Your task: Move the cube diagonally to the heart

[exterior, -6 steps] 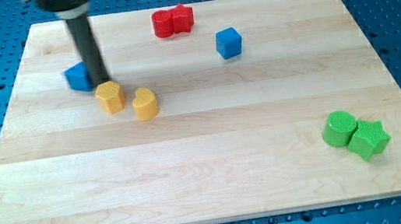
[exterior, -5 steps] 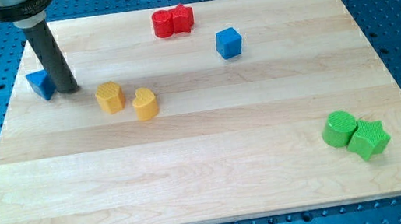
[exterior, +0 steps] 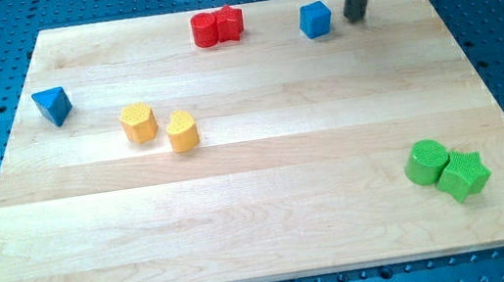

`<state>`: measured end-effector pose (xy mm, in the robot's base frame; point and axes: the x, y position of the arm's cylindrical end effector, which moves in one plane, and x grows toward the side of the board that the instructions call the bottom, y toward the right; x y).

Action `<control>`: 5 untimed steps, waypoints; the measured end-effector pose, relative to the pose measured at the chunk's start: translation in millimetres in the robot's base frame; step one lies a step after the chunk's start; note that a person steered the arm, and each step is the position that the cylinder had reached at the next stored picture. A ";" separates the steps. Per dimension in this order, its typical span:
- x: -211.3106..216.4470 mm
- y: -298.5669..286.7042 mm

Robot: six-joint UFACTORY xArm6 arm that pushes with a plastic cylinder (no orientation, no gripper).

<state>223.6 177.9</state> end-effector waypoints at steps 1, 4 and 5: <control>24.5 -70.5; 74.2 -126.2; 75.5 -163.9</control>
